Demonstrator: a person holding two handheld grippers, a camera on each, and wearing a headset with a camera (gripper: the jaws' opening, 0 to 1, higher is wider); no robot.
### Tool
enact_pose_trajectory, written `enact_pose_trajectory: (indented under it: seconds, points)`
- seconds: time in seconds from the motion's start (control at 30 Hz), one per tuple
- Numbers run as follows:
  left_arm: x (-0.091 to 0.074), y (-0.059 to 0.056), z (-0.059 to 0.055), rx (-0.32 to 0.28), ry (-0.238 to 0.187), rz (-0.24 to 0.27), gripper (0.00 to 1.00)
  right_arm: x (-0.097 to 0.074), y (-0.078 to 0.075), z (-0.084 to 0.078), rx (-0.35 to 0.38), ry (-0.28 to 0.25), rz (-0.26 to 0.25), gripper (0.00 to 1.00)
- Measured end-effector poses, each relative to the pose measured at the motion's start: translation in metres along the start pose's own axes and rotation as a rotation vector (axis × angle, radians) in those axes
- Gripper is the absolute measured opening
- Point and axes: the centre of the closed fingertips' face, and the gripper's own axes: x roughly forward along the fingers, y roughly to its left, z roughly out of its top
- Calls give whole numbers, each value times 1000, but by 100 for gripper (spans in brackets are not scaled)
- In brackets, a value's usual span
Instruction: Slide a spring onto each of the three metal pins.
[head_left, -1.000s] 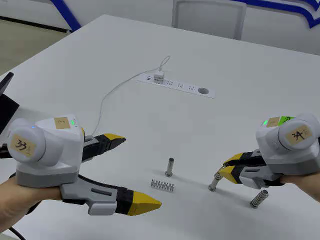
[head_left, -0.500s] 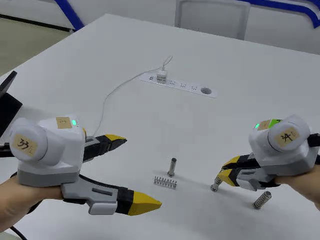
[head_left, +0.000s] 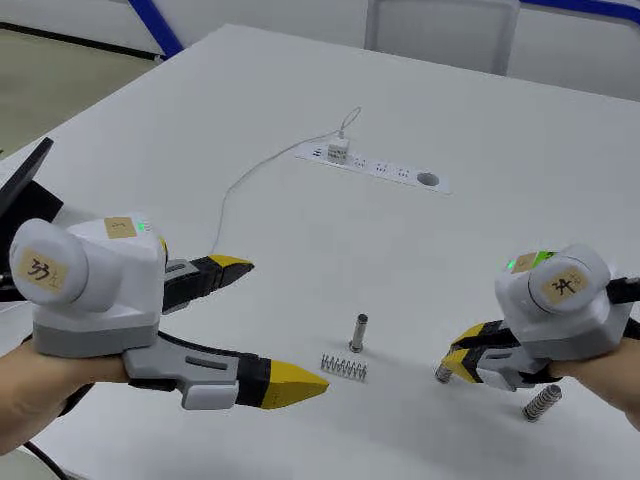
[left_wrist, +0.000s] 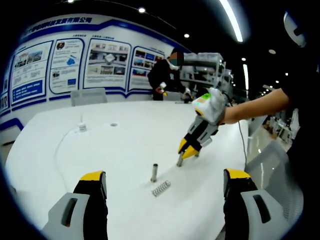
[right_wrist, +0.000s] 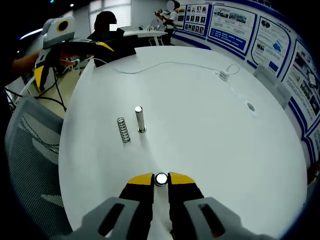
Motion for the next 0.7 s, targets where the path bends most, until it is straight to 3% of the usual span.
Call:
enact_pose_trajectory:
  seconds: [0.37, 0.7]
  points:
    - [-2, 3, 1, 0, 5, 4, 99, 2, 1, -1, 15, 6, 7, 12]
    - [-3, -1, 6, 10, 3, -4, 98, -9, -1, -2, -8, 7, -7, 18]
